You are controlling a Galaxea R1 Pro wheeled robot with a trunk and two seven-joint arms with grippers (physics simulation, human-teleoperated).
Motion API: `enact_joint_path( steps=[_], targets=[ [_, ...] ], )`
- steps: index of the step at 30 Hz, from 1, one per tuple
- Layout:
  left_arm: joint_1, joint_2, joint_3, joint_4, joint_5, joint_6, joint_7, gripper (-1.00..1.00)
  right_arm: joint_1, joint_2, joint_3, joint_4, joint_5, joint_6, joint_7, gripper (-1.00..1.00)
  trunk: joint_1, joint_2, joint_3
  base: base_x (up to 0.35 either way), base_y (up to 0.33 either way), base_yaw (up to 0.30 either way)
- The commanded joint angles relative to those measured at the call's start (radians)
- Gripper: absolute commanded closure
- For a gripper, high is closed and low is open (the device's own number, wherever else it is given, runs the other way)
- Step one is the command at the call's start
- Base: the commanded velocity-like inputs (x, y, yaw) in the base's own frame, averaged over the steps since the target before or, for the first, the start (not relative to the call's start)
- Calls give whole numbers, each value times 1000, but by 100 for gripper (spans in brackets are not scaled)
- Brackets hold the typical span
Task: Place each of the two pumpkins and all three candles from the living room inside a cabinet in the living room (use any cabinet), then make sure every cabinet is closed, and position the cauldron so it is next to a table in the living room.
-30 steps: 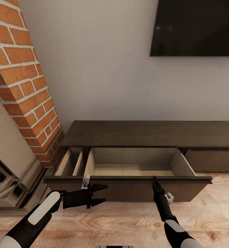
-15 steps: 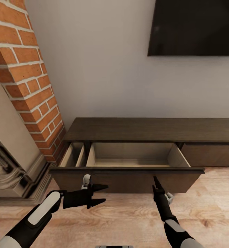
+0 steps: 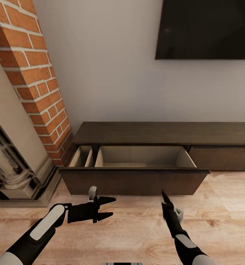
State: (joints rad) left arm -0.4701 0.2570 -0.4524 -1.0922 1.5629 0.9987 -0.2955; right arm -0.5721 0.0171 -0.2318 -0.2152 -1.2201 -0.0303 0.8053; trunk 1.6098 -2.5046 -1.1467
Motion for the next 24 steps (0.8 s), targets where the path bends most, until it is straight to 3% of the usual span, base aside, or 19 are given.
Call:
enact_joint_path(
  steps=[1, 5, 10, 11, 13, 16, 21, 24],
  targets=[
    [-1, 2, -2, 1, -7, -1, -10, -100, 0, -1, 2, 0, -2, 2, -26, -100, 0, 0, -1, -40, 0, 0],
    [-1, 4, 7, 6, -9, -2, -9, -100, 0, -5, 4, -7, 0, 67, -63, -100, 0, 0, -1, -17, 0, 0],
    [-1, 47, 21, 0, -9, -5, -4, -100, 4, -25, 6, -2, 39, 293, -73, -100, 0, 0, -1, -3, 0, 0],
    [-1, 55, 24, -1, -9, -5, -2, -100, 5, -39, 6, -1, 64, 332, -75, -100, 0, 0, -1, 0, 0, 0],
    [-1, 67, 29, -2, -10, -6, 3, -100, 8, -84, 6, 4, 159, 391, -77, -100, -1, 0, 3, 0, 0, 0],
    [-1, 70, 30, -3, -16, -6, 5, -100, 12, -110, 6, 16, 234, 416, -78, -100, -2, 1, 15, 0, 0, 0],
    [-1, 72, 29, -3, -22, -6, 24, -100, 14, -120, 5, 40, 366, 439, -78, -100, -4, 2, 34, 0, 0, 0],
    [-2, 71, 28, -3, -16, -6, 82, -100, 14, -120, 5, 48, 401, 441, -78, -100, -6, 2, 46, 0, 0, 0]
  ],
)
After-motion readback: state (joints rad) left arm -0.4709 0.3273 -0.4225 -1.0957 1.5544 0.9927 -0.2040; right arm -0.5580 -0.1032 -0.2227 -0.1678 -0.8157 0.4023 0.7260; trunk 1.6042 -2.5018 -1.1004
